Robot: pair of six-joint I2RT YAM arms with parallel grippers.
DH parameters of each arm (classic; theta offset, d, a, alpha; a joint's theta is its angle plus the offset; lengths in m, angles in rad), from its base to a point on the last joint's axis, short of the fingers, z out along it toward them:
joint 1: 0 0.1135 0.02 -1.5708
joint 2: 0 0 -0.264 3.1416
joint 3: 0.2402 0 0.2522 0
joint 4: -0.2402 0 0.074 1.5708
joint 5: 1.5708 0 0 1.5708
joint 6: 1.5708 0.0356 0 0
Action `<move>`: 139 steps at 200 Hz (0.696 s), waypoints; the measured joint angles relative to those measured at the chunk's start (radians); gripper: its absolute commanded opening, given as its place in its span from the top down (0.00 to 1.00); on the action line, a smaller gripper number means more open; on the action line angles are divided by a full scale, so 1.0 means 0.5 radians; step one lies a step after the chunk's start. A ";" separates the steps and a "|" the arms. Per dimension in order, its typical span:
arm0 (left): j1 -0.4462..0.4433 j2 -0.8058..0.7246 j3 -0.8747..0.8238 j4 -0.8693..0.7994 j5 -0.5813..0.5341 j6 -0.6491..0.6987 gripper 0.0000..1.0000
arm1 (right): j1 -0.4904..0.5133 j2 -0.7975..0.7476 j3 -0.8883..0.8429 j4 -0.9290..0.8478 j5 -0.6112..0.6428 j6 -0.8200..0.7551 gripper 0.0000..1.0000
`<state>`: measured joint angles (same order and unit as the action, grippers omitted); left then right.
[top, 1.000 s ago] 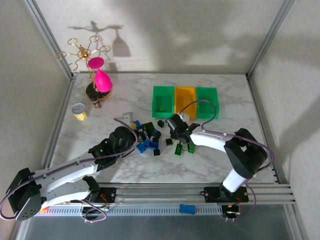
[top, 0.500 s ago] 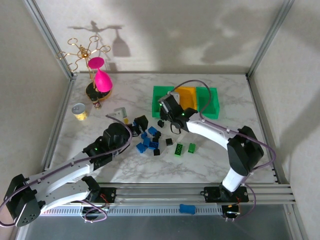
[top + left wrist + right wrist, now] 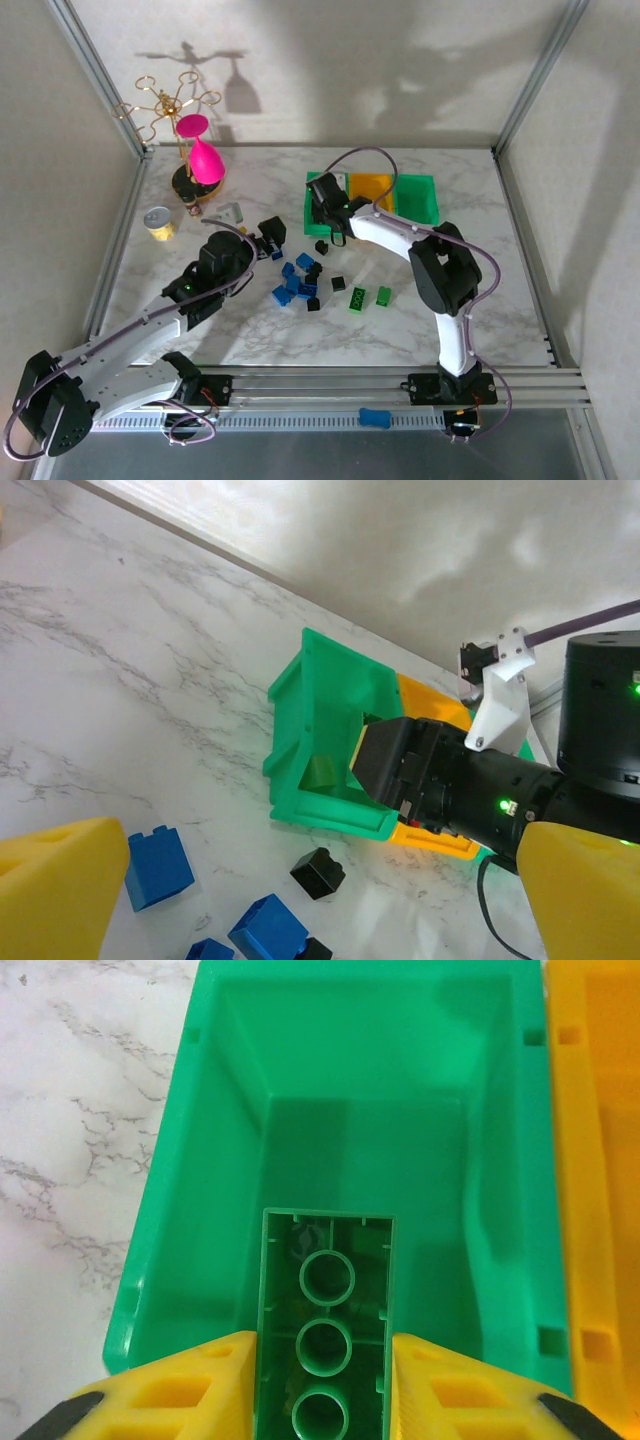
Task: Sort the legos into containers by color
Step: Place the lego in the container.
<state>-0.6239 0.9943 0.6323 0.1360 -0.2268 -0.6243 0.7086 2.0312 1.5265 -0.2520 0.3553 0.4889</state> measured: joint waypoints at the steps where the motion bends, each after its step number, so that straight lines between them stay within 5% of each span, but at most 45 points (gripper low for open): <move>1: 0.001 0.002 0.000 0.000 0.001 0.000 0.00 | 0.000 0.004 0.002 0.001 0.000 -0.001 0.65; 139: 0.014 0.018 0.000 0.002 0.045 -0.002 0.00 | -0.012 0.188 0.129 0.053 -0.037 -0.066 0.52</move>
<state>-0.6170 1.0031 0.6323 0.1371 -0.2043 -0.6250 0.7025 2.1254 1.5909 -0.2253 0.3367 0.4557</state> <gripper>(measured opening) 0.995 0.471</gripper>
